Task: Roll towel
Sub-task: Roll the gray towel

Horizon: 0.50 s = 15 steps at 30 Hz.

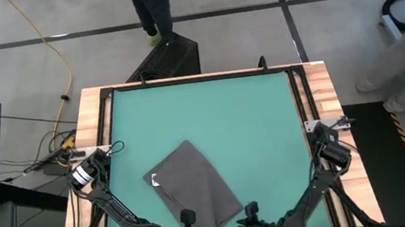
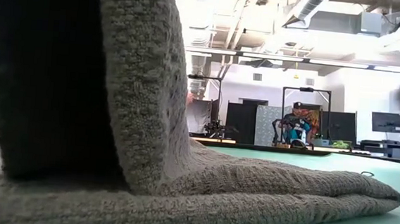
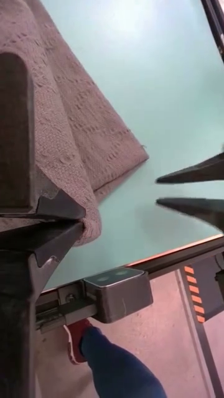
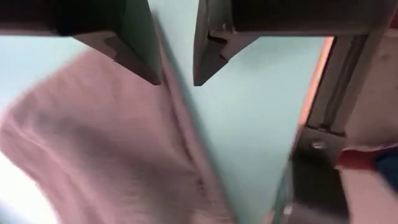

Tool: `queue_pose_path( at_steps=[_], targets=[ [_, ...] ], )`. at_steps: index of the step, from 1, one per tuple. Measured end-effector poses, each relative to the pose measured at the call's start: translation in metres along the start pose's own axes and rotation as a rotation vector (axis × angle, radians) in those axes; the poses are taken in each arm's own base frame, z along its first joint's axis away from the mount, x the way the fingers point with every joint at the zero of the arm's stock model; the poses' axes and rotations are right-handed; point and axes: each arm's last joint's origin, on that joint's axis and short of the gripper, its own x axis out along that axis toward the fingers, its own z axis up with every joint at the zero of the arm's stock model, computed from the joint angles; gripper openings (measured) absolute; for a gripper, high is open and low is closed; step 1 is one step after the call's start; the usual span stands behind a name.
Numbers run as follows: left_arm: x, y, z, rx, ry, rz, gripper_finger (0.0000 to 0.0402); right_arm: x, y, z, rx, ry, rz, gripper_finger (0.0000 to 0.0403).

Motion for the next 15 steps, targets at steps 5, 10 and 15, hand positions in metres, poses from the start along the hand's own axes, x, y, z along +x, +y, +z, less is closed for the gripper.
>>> queue_pose_path(
  at_steps=[5,10,15],
  targets=[
    [0.0,0.0,0.0,0.001,0.002,0.0,0.0,0.021,-0.017,0.01,-0.001,0.032,0.034,0.0169],
    [0.0,0.0,0.0,0.002,0.003,0.001,0.0,0.034,-0.029,0.014,-0.007,0.064,0.047,0.019],
    [0.0,0.0,-0.001,0.008,0.011,0.004,0.0,0.033,-0.028,0.013,-0.019,0.077,0.085,0.018]
  ],
)
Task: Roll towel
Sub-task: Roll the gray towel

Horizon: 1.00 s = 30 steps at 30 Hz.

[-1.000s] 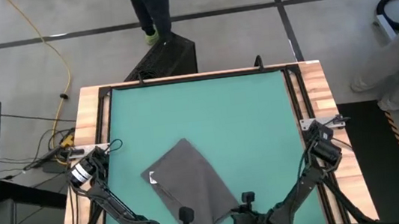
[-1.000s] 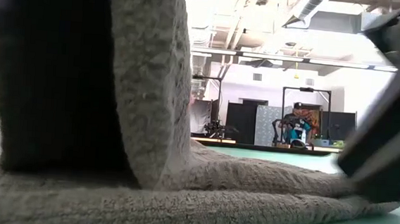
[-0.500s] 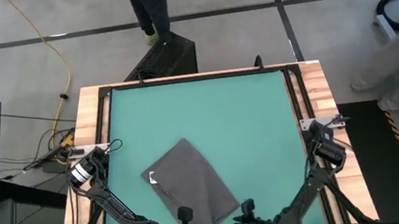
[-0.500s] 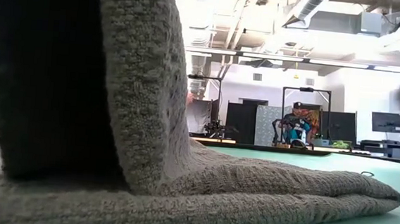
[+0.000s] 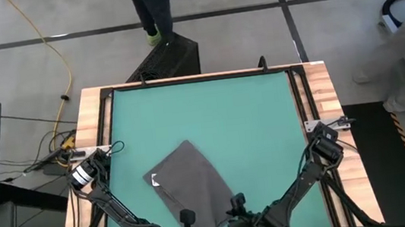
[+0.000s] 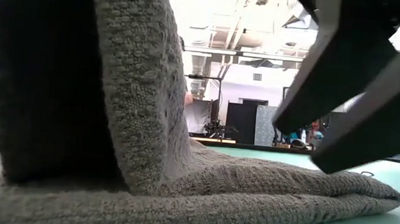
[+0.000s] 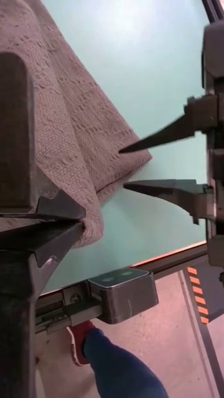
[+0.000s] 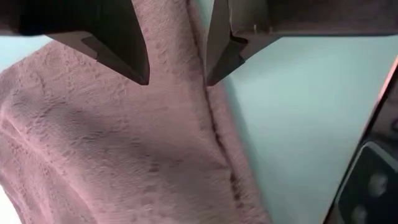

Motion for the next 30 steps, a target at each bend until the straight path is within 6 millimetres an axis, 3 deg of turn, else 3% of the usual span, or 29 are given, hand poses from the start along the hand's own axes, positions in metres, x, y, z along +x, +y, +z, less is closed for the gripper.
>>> queue_pose_path(
  at_steps=[21,30],
  targets=[
    [0.0,0.0,-0.001,-0.001,0.005,0.002,0.0,0.008,-0.002,-0.002,-0.025,0.032,0.018,0.0171],
    [0.0,0.0,-0.001,0.0,0.005,0.002,0.0,0.013,-0.008,-0.003,-0.003,0.06,0.037,0.0131]
  ],
)
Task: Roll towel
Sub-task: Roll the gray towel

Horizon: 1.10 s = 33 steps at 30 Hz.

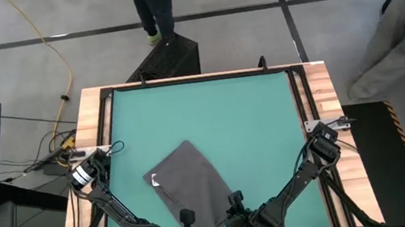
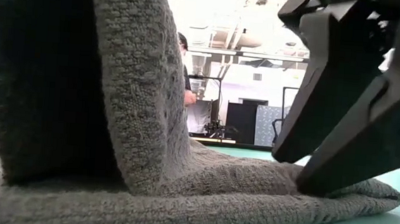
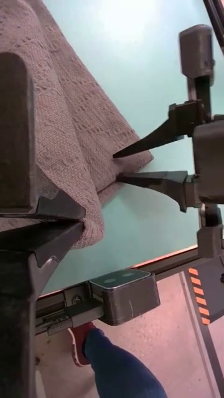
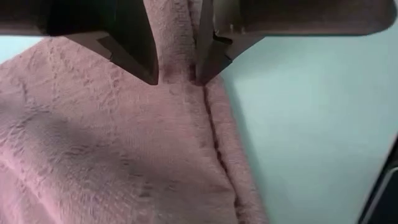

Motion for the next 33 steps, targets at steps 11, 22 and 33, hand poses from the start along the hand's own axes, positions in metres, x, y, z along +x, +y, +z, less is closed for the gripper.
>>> queue_pose_path(
  at_steps=[11,22,33],
  targets=[
    [0.0,0.0,0.0,0.004,0.004,0.002,0.0,0.002,-0.005,-0.004,0.011,0.054,-0.01,0.0015],
    [0.0,0.001,-0.004,-0.016,0.048,-0.022,0.0,-0.012,0.01,-0.018,0.022,0.079,-0.063,0.0007],
    [0.0,0.0,-0.005,-0.031,0.06,-0.042,0.0,-0.021,0.014,-0.021,0.03,0.044,-0.145,0.001]
  ],
)
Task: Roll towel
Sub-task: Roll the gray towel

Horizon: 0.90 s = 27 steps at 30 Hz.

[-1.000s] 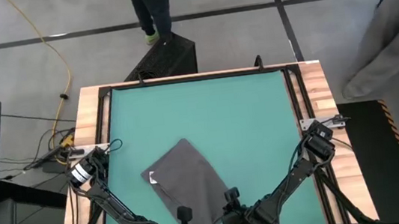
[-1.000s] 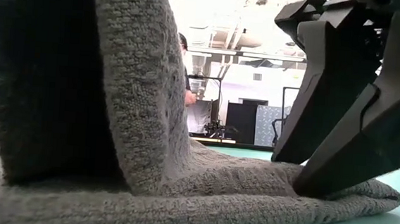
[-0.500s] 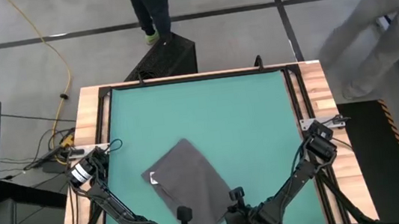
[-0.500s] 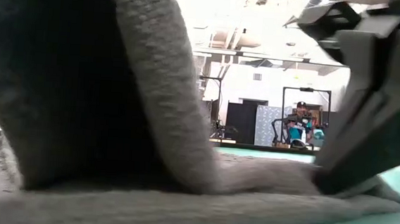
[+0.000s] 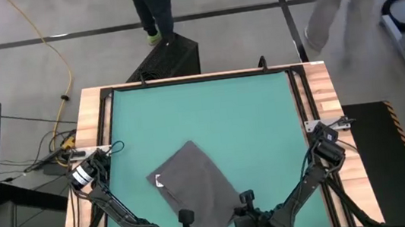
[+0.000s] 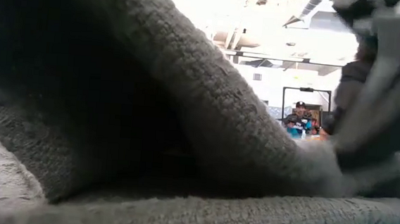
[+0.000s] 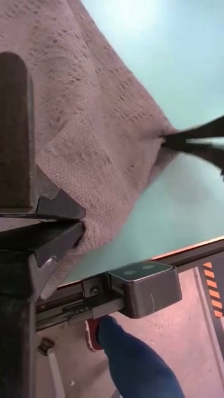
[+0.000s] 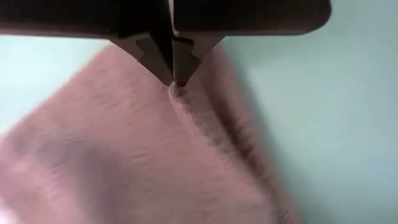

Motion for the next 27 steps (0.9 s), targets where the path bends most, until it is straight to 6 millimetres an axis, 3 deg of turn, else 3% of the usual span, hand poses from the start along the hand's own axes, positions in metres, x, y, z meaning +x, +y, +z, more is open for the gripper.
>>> queue_pose_path(
  at_steps=[4,10,17,22,27],
  targets=[
    [0.0,0.0,0.0,-0.003,-0.001,-0.001,0.0,-0.01,0.001,0.001,-0.008,0.001,-0.022,0.001],
    [0.0,0.0,0.0,-0.005,0.001,-0.005,0.0,-0.008,0.001,0.001,0.025,0.029,0.01,0.0018],
    [0.0,-0.002,-0.001,-0.019,0.025,-0.056,0.0,-0.007,0.003,0.001,0.003,0.078,0.108,0.0059],
    [0.0,-0.001,-0.001,-0.018,0.027,-0.055,0.0,-0.023,0.009,0.0,-0.053,0.041,0.146,0.0088],
    [0.001,0.0,0.0,-0.021,0.027,-0.052,0.0,-0.044,0.005,0.004,-0.028,-0.069,0.061,0.0096]
  ],
)
